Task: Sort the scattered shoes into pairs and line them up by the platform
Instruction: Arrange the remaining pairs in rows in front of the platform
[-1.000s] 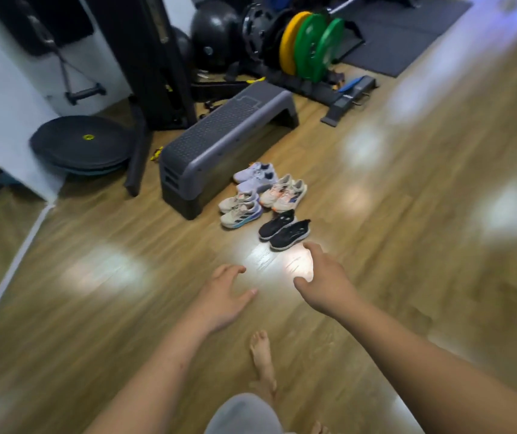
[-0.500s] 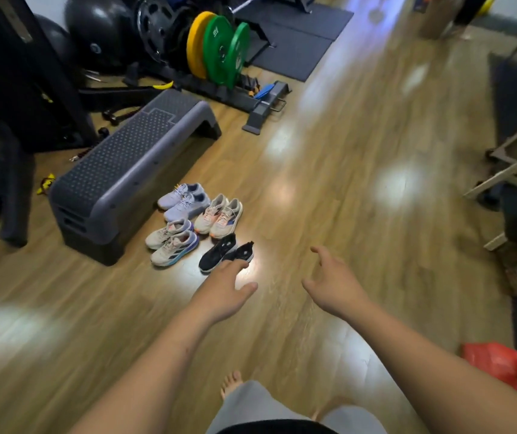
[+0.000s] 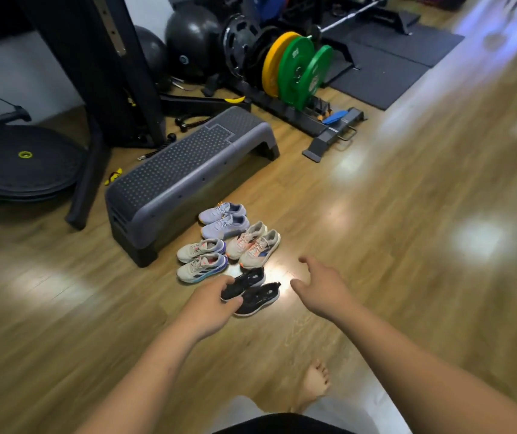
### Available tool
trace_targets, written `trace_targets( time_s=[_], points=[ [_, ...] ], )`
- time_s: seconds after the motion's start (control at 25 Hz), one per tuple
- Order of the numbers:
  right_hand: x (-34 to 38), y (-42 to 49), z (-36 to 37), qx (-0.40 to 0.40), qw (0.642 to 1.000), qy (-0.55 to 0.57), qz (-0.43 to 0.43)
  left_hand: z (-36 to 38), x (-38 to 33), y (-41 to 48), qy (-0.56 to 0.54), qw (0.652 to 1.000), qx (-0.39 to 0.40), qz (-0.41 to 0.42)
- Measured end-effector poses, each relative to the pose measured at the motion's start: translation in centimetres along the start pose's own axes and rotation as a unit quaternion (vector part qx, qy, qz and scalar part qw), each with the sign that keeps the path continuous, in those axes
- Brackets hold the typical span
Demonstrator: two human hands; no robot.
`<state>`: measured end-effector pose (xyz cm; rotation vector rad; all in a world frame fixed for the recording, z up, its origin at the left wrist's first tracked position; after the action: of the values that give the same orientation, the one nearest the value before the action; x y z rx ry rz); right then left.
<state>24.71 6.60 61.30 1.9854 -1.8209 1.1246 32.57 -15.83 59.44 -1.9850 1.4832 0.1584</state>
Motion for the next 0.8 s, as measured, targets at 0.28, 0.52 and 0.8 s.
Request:
trace_targets(
  time_s=[0.28, 0.52, 0.8],
  points=[
    [-1.5, 9.0, -6.6, 0.066, 0.996, -0.017, -0.051, -3.1, -8.2, 5.0, 0.033, 0.995, -0.094, -0.028],
    [-2.3, 16.4, -11.5, 0.074, 0.996, -0.004, -0.058, -2.0, -12.5, 12.5, 0.053, 0.996, -0.043, -0.06],
    [-5.5, 25.3, -18.8, 0.04, 0.999, -0.035, 0.005, 1.4, -16.7, 25.8, -0.033, 0.996, 0.056, -0.057]
  ],
)
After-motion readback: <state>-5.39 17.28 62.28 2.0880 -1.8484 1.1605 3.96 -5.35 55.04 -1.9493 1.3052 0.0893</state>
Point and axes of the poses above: each hand's wrist, its own y-axis towards the middle knuckle, its own z-axis out of the palm, x = y × z, the point moved 9 cm from there along y, towards the middle knuckle, and after that the axes turned 10 degrees about y, right-handed, at the moved point
